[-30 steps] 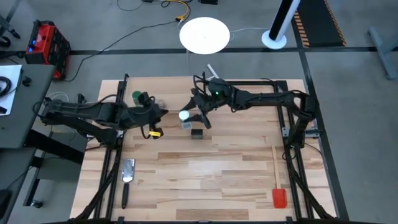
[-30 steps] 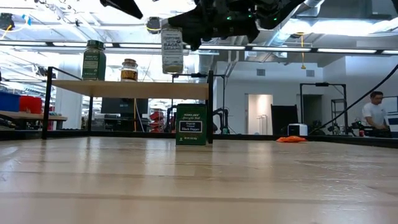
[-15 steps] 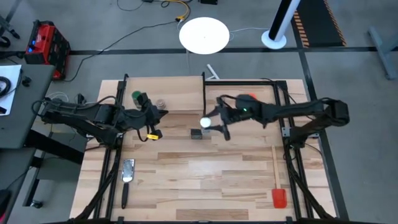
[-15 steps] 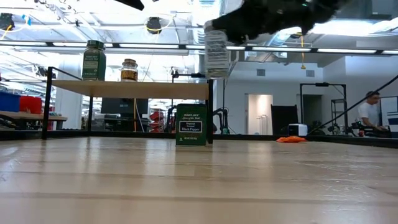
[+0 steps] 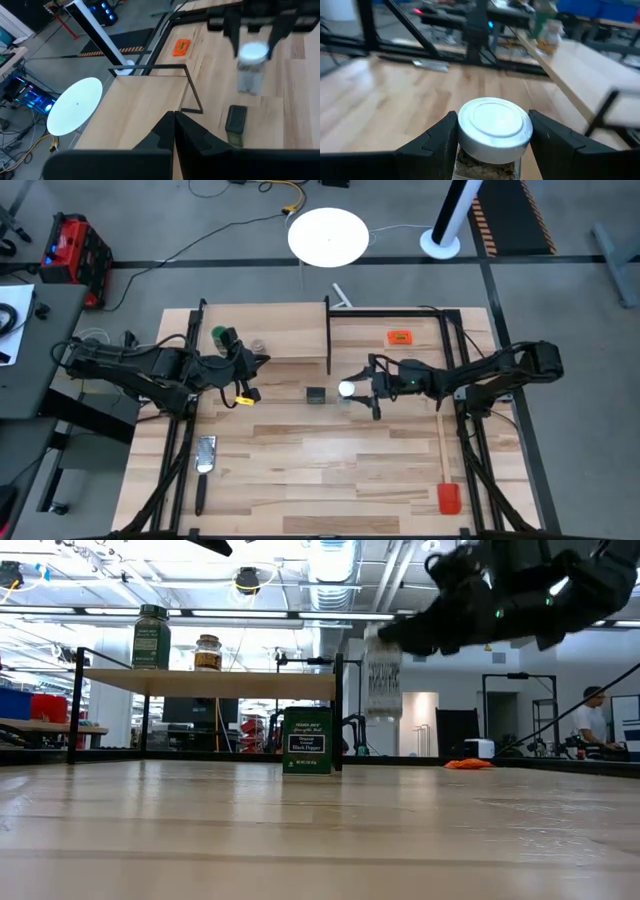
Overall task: Shelf spices
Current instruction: Remove the white seasoning bottle from the shelf
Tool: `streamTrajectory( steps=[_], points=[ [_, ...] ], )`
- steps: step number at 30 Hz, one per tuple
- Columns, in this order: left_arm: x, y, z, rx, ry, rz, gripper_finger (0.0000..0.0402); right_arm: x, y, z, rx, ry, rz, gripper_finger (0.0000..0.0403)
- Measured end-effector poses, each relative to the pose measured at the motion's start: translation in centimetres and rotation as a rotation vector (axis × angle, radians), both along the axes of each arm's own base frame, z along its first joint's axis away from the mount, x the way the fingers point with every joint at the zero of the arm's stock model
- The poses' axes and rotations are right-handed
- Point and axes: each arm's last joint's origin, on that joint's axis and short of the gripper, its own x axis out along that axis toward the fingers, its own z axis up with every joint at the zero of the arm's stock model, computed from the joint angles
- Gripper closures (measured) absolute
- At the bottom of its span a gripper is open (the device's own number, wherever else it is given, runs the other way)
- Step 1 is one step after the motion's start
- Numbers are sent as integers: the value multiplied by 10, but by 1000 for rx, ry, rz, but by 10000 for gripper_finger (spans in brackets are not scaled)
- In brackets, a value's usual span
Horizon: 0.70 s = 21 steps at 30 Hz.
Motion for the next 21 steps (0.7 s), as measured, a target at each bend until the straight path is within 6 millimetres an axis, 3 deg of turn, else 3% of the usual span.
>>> streamTrajectory(
  steps=[9, 21],
  points=[
    [2, 0, 3, 42, -4, -27, 401, 10, 0, -32, 3, 34, 32, 191],
    [3, -2, 3, 45, 20, -93, 401, 19, -3, -58, -15, -7, 127, 191]
  ],
)
